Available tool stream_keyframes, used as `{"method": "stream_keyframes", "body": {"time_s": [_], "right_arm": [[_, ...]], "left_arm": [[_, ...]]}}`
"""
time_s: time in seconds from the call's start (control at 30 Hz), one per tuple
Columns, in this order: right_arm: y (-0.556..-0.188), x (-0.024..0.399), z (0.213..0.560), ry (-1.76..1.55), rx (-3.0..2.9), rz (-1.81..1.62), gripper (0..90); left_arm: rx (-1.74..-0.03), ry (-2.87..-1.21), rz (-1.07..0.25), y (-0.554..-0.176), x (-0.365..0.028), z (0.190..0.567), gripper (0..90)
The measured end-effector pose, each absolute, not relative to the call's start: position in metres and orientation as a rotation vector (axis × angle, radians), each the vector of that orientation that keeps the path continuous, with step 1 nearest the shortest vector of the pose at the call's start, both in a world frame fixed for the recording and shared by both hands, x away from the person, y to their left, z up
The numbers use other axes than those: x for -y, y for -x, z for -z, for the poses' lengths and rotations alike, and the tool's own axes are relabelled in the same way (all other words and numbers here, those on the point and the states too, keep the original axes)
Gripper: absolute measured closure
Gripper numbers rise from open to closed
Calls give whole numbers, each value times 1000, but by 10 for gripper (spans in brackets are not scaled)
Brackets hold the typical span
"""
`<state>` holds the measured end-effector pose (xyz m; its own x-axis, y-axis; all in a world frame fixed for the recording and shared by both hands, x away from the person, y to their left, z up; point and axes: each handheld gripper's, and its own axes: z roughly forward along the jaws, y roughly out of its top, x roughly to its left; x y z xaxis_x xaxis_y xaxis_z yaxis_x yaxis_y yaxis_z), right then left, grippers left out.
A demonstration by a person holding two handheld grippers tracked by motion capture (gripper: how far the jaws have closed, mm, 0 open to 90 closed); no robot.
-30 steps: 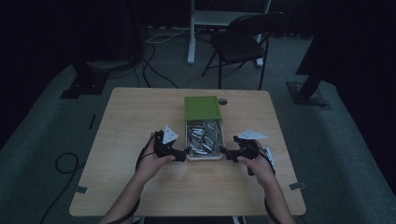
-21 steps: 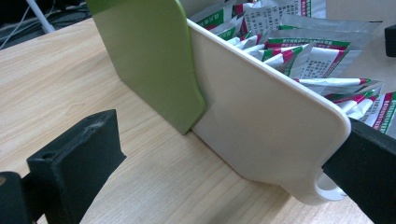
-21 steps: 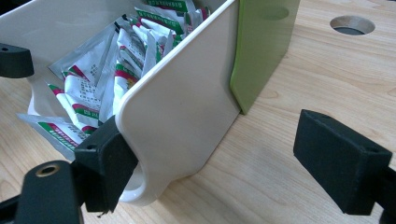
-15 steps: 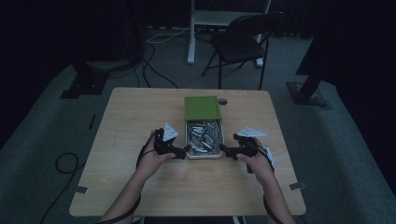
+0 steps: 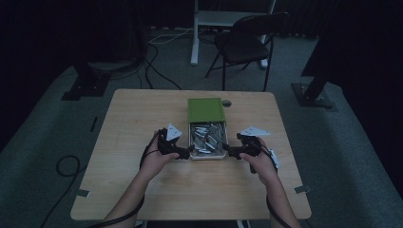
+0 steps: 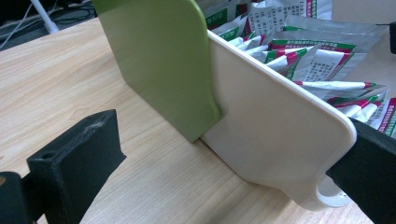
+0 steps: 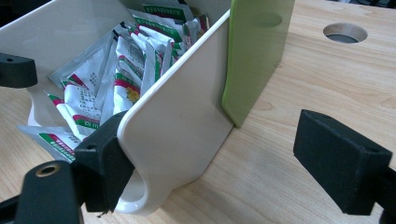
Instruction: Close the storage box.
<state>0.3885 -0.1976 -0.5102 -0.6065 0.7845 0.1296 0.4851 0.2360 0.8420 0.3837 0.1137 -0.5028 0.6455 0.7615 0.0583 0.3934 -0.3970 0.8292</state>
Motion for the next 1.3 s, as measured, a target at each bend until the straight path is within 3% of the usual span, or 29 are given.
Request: {"method": "stream_keyframes", "body": {"time_s": [1.3], "right_arm": [[-419,193,503,-1249,-2126,-1273,148]], "left_arm": [[-927,-1997,-578,-414,-113,499,17]]}}
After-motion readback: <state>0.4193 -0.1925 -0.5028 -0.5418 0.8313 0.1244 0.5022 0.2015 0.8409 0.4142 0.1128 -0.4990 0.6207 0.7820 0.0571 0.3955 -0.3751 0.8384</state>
